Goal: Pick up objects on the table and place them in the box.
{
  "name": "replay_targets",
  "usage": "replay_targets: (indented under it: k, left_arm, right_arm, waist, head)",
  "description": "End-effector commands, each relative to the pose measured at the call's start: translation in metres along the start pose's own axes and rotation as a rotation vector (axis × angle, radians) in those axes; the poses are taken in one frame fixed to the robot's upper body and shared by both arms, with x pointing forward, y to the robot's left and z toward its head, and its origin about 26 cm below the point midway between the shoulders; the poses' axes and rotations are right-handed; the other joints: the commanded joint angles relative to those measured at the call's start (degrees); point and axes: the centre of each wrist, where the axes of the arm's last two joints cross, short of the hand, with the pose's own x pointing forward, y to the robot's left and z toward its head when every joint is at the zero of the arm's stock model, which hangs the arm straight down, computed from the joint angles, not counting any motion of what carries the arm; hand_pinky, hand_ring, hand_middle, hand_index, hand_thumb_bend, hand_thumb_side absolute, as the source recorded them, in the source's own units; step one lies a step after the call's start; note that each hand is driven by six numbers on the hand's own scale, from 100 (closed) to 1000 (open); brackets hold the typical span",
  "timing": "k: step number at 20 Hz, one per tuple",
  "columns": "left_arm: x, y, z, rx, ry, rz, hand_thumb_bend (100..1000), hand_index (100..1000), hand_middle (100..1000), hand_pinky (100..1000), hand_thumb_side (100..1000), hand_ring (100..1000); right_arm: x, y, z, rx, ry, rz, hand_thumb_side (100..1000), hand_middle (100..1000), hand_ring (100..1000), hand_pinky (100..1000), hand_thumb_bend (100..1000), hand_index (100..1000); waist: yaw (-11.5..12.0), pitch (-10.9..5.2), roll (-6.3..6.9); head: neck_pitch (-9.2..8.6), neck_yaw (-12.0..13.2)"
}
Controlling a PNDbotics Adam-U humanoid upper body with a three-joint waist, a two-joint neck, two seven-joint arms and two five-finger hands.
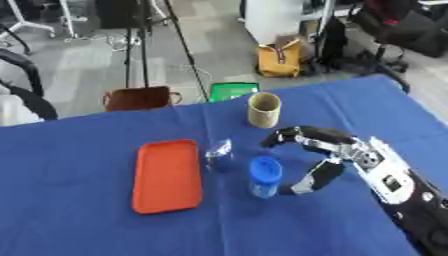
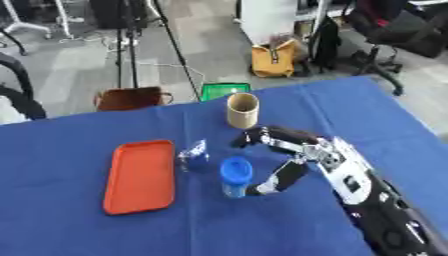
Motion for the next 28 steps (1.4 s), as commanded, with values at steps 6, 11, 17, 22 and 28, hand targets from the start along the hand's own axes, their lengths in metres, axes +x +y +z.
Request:
replay_targets:
  k: [6,11,17,22,28]
  left_arm:
    - [0.005,0.001,-0.003,-0.016,-0.018,-0.006,354,905,795,510,1000,787]
    - [0.005,0.001,-0.002,-0.016,-0.018,-0.006,353,905,795,510,1000,787]
    - [0.005,0.001,-0.002,-0.018,-0.017,-0.004,352,905,796,510,1000,788]
    - [0.005,0.001,-0.002,-0.017,-0.017,-0.004,352,905,796,510,1000,788]
    - [0.005,0.001,-0.002,-0.016,-0.017,-0.004,352,905,796,509,1000,789]
  right_arm:
    - [-0.001,0.0,-0.017,0.071,-0.063,0.079,353,819,824,832,580,913]
    - [0.0,0.005,-0.024,0.084,-0.076,0.077,344,800,795,815,581,903]
    - [0.003,0.009,-0.034,0.095,-0.103,0.09,313,767,730,737,575,882]
    - [0.003,0.009,-0.035,0.072,-0.113,0.089,138,691,548,522,417,842]
    - [0.004,0.007,-0.036,0.046,-0.121,0.088,100,671,512,454,339,822]
  waist:
    - [0.3,-0.98,0.1]
    - [0.4,-0.99,0.1]
    - [0.6,-0.92,0.01]
    - [0.7,-0.81,-0.13]
    - [0.7,-0.76,-0.17]
  head:
    - [-0.12,-0.6]
    - [-0.13,-0.6]
    - [-0.1,-0.8]
    - [-0.06,-0.9]
    - [-0.01,-1.0]
